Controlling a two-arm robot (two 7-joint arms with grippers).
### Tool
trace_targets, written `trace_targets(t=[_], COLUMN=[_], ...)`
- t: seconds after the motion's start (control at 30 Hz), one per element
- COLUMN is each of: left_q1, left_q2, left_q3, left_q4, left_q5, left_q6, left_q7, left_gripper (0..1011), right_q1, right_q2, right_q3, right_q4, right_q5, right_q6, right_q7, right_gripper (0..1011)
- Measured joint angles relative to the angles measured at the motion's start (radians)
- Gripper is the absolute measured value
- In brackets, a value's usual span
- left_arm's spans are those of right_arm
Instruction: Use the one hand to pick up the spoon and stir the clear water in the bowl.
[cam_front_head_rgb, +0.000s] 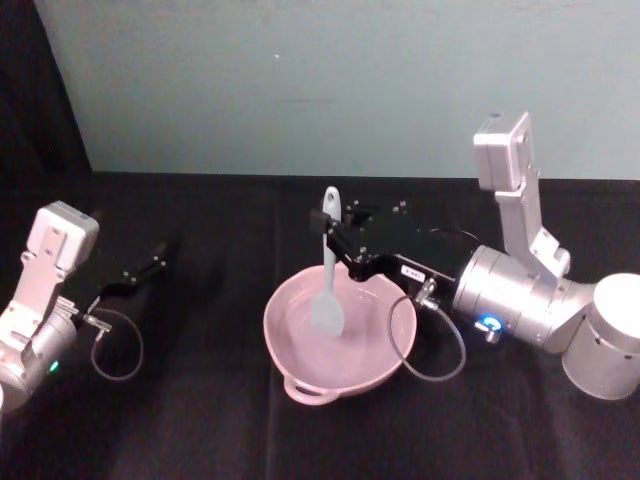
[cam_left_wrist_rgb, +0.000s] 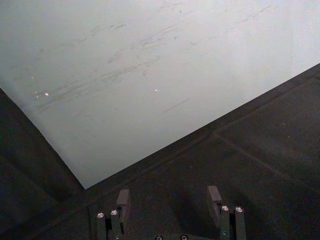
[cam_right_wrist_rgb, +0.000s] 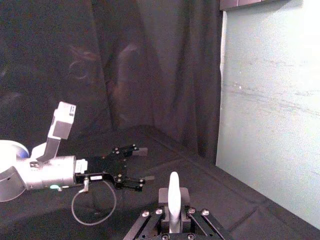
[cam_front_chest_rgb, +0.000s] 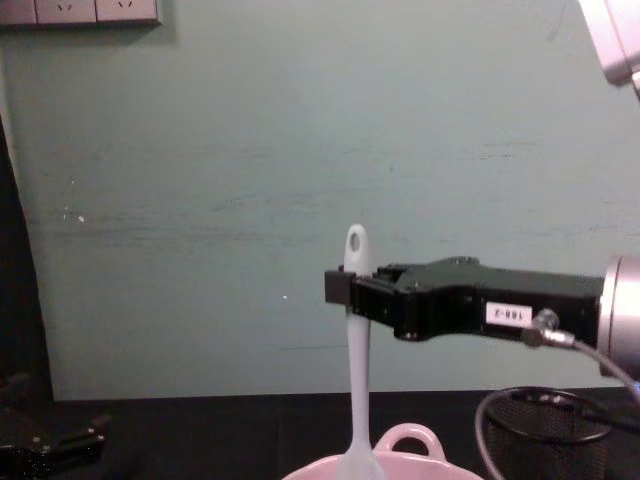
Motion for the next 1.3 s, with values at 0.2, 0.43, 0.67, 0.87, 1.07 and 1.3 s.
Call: trace_targets(t=[0.2,0.43,0.67,0.87,1.07,1.3], left_q1=[0.0,0.0,0.0,0.0,0.0,0.0], left_q2=[0.0,0.0,0.0,0.0,0.0,0.0], left_q3=[0.0,0.0,0.0,0.0,0.0,0.0], left_q4=[0.0,0.0,0.0,0.0,0.0,0.0], left_q5=[0.0,0.0,0.0,0.0,0.0,0.0], left_q6=[0.0,0.0,0.0,0.0,0.0,0.0], left_q7=[0.0,0.0,0.0,0.0,0.0,0.0], left_gripper=[1006,1005,1005,1005,1005,1005], right_q1=[-0.02,-0.022,0.001,0.016,0.007,-0.019], right_q2=[-0.02,-0.049,-0.094,-0.127,-0.127,-0.106], right_q3=[0.0,0.005,0.014,0.031,0.068,0.101], right_q4=[0.027,0.064,0.141,0.209,0.229,0.206], right_q5=[-0.013,-0.021,-0.009,-0.003,-0.006,-0.021], right_q6=[-0.032,-0.058,-0.081,-0.115,-0.118,-0.121], right_q7=[0.009,0.02,0.038,0.039,0.005,-0.02], right_gripper=[117,117,117,117,117,117])
